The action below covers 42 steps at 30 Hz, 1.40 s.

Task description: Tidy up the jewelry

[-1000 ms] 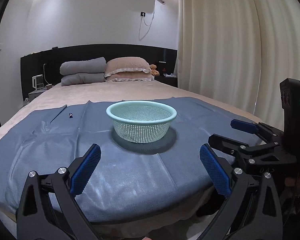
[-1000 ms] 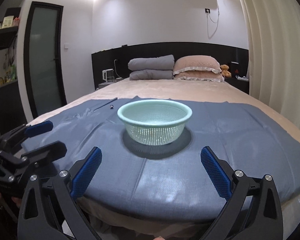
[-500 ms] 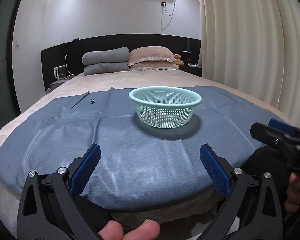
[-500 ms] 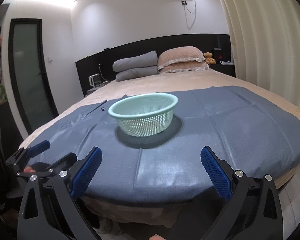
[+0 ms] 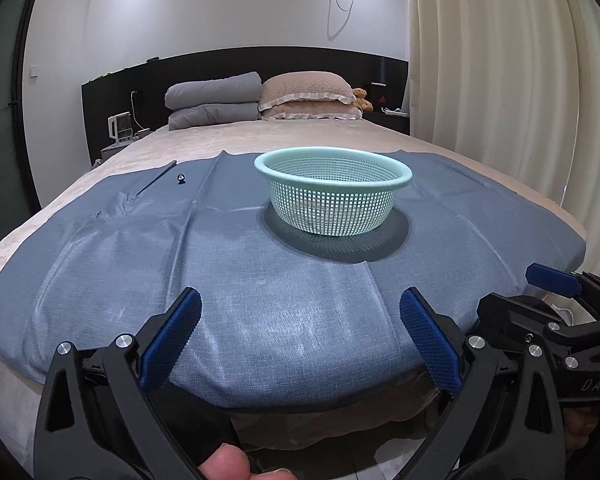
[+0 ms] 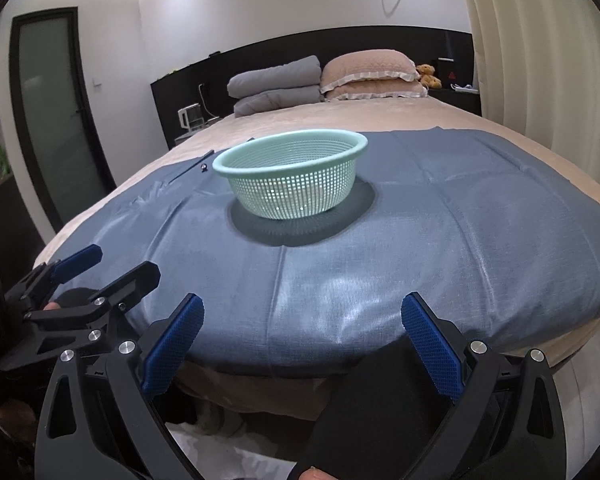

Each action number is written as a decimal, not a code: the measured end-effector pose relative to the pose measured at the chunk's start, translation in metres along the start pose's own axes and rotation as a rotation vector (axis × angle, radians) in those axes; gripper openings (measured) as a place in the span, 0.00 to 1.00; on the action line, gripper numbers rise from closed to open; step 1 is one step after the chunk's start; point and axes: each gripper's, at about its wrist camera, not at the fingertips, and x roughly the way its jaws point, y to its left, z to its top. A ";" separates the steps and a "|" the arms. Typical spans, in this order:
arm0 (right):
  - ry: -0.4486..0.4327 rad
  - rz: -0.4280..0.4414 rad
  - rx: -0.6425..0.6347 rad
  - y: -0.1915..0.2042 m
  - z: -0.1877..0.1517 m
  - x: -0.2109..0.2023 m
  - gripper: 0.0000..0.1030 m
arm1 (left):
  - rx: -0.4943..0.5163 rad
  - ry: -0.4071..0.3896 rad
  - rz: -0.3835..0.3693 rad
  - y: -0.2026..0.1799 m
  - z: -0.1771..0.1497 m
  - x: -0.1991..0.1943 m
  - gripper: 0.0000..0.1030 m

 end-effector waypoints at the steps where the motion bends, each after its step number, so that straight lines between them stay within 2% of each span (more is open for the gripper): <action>1: -0.004 0.000 0.002 -0.001 0.000 -0.001 0.92 | 0.004 0.004 -0.003 -0.001 -0.001 0.002 0.94; 16: -0.008 0.022 -0.033 0.004 -0.001 -0.005 0.92 | 0.025 0.000 -0.015 -0.006 -0.006 0.000 0.94; 42: 0.005 0.036 -0.001 -0.006 -0.002 -0.006 0.92 | 0.039 -0.034 -0.055 -0.005 -0.007 -0.007 0.94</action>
